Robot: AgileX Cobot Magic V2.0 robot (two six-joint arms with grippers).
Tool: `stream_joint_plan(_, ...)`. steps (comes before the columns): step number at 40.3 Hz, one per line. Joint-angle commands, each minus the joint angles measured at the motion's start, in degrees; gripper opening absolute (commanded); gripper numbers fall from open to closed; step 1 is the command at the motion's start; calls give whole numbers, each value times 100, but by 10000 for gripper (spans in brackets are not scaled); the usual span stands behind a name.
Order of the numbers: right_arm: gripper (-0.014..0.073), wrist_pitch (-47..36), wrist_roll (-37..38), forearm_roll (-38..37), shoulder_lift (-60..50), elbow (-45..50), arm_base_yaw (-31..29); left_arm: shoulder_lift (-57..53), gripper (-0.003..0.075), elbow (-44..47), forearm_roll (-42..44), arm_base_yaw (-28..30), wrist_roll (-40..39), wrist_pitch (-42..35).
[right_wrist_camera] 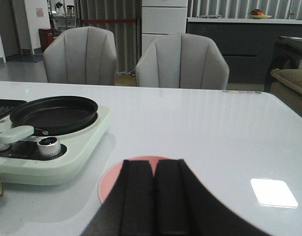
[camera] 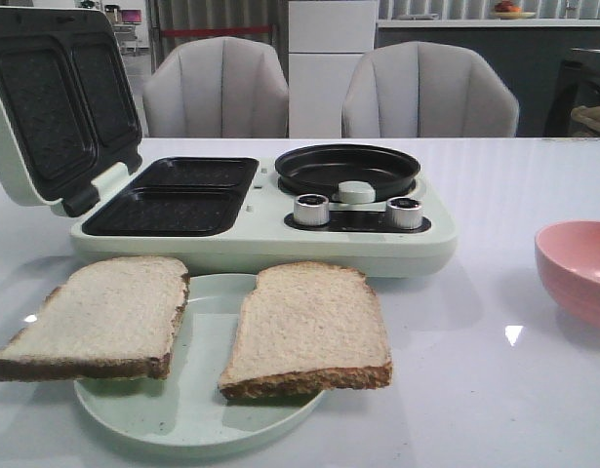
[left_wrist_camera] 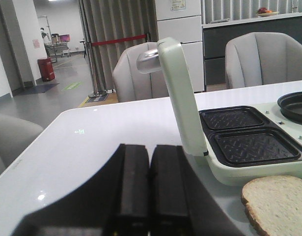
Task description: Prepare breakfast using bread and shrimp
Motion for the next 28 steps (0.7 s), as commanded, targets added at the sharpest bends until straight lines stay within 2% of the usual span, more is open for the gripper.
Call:
stream_joint_plan(1,34,-528,-28,22,-123,-102,-3,-115,101,32,-58,-35,-67,-548)
stream_joint_plan(28,34,-590,-28,22,-123,-102,-3,-115,101,32,-58,-35,-67,-548)
